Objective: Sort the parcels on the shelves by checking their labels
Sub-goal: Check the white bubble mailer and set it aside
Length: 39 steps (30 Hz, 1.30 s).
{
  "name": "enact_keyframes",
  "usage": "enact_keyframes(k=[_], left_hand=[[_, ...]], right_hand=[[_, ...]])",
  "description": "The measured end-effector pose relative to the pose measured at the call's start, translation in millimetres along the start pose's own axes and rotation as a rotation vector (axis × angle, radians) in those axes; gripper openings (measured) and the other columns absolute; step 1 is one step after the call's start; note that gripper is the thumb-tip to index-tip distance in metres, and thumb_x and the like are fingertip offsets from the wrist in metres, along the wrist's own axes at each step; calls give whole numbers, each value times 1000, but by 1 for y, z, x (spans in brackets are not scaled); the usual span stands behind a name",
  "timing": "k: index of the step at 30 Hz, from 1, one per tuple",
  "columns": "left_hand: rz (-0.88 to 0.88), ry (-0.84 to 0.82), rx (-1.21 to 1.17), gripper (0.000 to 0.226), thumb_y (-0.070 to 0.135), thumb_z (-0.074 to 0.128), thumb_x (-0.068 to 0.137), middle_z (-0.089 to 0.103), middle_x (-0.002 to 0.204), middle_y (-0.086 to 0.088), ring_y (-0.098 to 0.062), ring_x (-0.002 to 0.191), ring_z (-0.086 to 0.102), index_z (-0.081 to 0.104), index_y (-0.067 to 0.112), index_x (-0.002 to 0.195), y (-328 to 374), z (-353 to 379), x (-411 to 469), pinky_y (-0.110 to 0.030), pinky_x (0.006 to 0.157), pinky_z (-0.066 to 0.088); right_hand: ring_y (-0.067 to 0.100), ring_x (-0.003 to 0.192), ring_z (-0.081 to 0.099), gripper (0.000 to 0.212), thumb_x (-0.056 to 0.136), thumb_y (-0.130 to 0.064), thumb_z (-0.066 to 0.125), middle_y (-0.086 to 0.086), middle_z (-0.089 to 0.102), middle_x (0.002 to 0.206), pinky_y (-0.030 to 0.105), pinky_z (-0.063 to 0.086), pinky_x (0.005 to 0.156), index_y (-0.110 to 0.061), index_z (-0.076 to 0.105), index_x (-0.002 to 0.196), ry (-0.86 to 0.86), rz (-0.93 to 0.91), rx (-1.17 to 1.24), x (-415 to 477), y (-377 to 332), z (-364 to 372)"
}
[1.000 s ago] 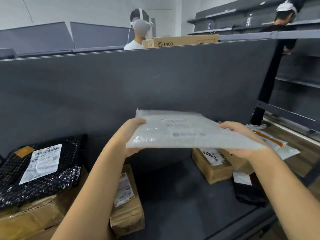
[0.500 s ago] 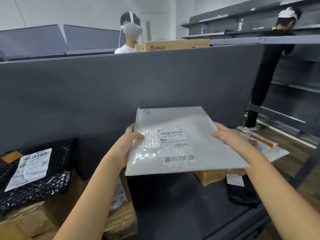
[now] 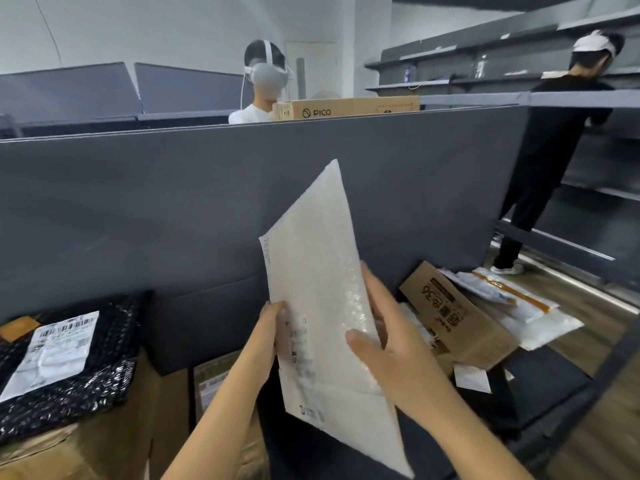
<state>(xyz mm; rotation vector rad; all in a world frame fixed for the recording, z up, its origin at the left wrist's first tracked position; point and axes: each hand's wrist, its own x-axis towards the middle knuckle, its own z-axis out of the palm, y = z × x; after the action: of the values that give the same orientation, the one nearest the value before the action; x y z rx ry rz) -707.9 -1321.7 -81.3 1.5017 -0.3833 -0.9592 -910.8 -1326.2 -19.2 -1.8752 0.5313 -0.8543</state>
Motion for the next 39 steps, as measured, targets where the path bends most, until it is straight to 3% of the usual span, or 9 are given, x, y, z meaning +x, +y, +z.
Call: enact_keyframes(k=[5,7,12,18,20,26,31,35,39], left_hand=[[-12,-6,-79,31,37,43,95,67,105,-8,-24,97,62,63,15,105,-4,5,-7,-38,86,50],[50,43,-81,30,31,41,97,65,109,-4,-20,95,61,58,17,117,-4,1,-5,-33,77,49],[190,99,46,51,27,46,97,49,138,-2,-25,121,51,30,23,146,-10,-16,-6,-44,102,43],[329,128,306,50,0,43,87,54,121,-2,-26,116,51,41,29,127,-18,-21,-17,-38,86,51],[300,137,413,50,3,45,85,53,123,-5,-30,120,47,41,26,129,-29,-31,-15,-48,93,49],[98,2,621,62,10,50,90,40,138,-6,-18,117,46,26,19,146,-84,-51,-25,-29,94,44],[-23,-84,836,63,26,46,95,8,160,-3,-21,146,13,19,19,151,-123,-45,-20,-29,115,18],[-64,-130,806,55,24,45,93,23,155,-1,-18,142,26,31,16,146,-138,-35,-14,-31,116,24],[-112,-116,780,50,23,42,96,32,151,3,-16,133,39,33,16,144,-158,-30,3,-25,108,36]], right_hand=[[-11,125,42,74,92,-7,50,-36,38,139,17,44,100,-54,21,142,10,-26,-76,0,-6,11],[-11,124,43,72,92,-5,48,-34,41,138,21,42,102,-51,25,142,47,-6,-66,6,1,-2],[8,126,48,66,94,-7,45,-18,49,137,36,40,106,-42,26,146,162,194,-97,27,55,-42],[13,116,56,61,92,-10,48,-13,55,131,44,46,100,-45,34,139,174,391,-74,33,112,-48],[14,109,60,57,92,-6,50,-12,60,122,42,49,95,-42,41,135,142,436,-13,31,122,-39],[3,85,56,61,90,6,52,-9,58,109,18,43,63,-31,39,137,93,514,-44,29,152,-22],[16,119,42,67,88,12,50,1,43,131,26,34,95,-13,29,147,28,574,-194,33,187,-26],[29,136,35,73,87,13,52,9,32,152,34,32,105,-13,24,149,-56,695,-188,38,224,-18],[20,140,30,74,87,9,52,-1,30,153,22,25,104,-19,23,150,-152,718,-184,40,254,15]])
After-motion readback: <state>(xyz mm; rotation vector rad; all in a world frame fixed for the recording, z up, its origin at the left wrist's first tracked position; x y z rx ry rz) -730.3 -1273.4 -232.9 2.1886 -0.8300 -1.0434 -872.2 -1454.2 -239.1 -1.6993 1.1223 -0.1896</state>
